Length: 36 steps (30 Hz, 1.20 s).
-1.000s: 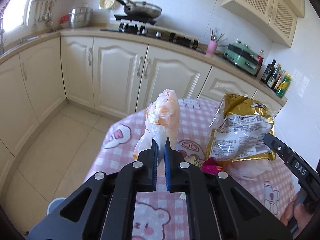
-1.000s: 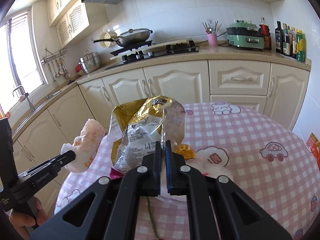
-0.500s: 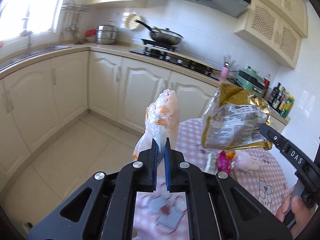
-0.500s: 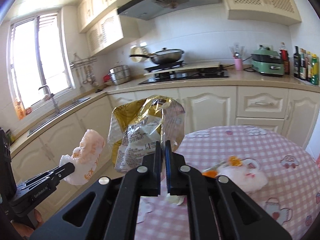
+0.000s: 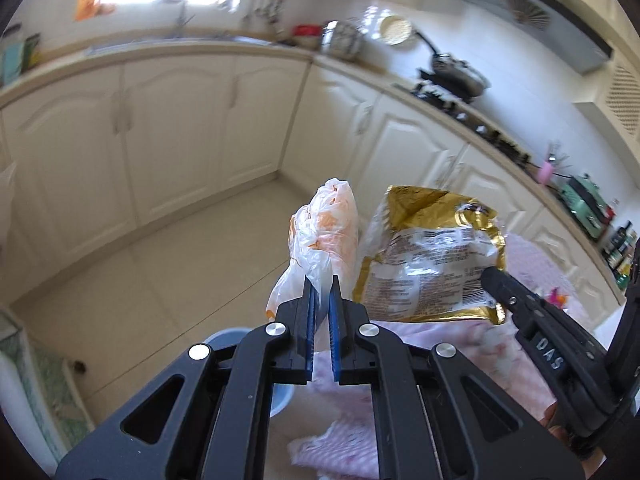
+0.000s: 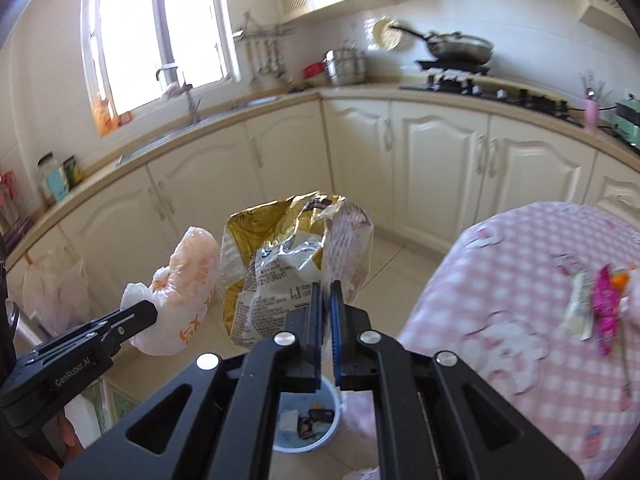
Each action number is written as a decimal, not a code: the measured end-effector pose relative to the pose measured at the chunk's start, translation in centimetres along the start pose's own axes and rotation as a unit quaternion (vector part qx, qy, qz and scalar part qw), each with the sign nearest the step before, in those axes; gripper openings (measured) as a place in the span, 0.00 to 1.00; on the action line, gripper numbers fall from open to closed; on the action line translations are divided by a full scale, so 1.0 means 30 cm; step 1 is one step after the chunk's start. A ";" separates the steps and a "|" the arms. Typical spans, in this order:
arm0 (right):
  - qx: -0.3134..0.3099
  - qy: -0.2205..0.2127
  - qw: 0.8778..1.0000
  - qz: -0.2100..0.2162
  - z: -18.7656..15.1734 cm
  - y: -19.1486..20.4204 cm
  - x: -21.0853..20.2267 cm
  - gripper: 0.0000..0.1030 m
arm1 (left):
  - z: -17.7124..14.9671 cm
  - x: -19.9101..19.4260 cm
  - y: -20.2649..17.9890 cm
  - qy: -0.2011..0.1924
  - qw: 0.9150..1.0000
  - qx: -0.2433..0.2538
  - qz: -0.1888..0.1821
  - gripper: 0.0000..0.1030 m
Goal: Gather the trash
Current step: 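Carry both bags over the blue bucket and open both tools to drop them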
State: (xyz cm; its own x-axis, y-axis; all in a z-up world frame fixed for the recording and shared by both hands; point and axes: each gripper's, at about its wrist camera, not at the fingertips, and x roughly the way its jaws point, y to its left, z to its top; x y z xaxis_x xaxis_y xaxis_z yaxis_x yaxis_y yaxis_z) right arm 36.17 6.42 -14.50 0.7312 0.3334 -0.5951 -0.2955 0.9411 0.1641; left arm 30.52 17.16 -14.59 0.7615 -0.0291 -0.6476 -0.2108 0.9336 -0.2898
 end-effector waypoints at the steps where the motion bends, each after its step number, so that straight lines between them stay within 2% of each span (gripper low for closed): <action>1: -0.004 0.012 1.000 0.005 -0.013 0.033 0.039 0.04 | -0.006 0.008 0.021 0.003 1.000 -0.003 0.005 0.05; 12: -0.018 0.110 0.993 0.026 -0.177 0.209 0.386 0.05 | -0.073 0.209 0.226 0.061 0.996 -0.018 0.063 0.05; 21: -0.021 0.172 0.985 -0.002 -0.248 0.218 0.592 0.07 | -0.119 0.311 0.332 0.093 0.991 -0.032 0.091 0.05; 24: -0.016 0.177 0.984 0.008 -0.265 0.216 0.622 0.10 | -0.127 0.341 0.342 0.102 0.990 -0.032 0.091 0.05; 26: -0.004 0.187 0.982 0.026 -0.275 0.216 0.653 0.19 | -0.135 0.358 0.356 0.107 0.990 -0.032 0.090 0.05; 27: 0.002 0.193 0.981 0.035 -0.274 0.212 0.671 0.20 | -0.137 0.366 0.360 0.109 0.989 -0.033 0.090 0.05; 29: 0.012 0.208 0.977 0.039 -0.282 0.209 0.696 0.30 | -0.140 0.375 0.361 0.113 0.989 -0.031 0.088 0.05; 30: 0.014 0.208 0.977 0.041 -0.283 0.206 0.696 0.32 | -0.141 0.379 0.361 0.114 0.989 -0.030 0.088 0.05; 36: 0.012 0.197 0.980 0.032 -0.277 0.197 0.664 0.34 | -0.147 0.393 0.345 0.122 0.989 -0.025 0.082 0.05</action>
State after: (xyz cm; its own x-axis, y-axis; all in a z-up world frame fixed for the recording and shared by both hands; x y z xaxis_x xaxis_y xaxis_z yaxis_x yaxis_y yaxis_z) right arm 43.88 18.16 -31.93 0.4156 0.3479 -0.8404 -0.3146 0.9219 0.2260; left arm 34.62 24.92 -28.33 0.5446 0.0310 -0.8381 -0.3546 0.9141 -0.1966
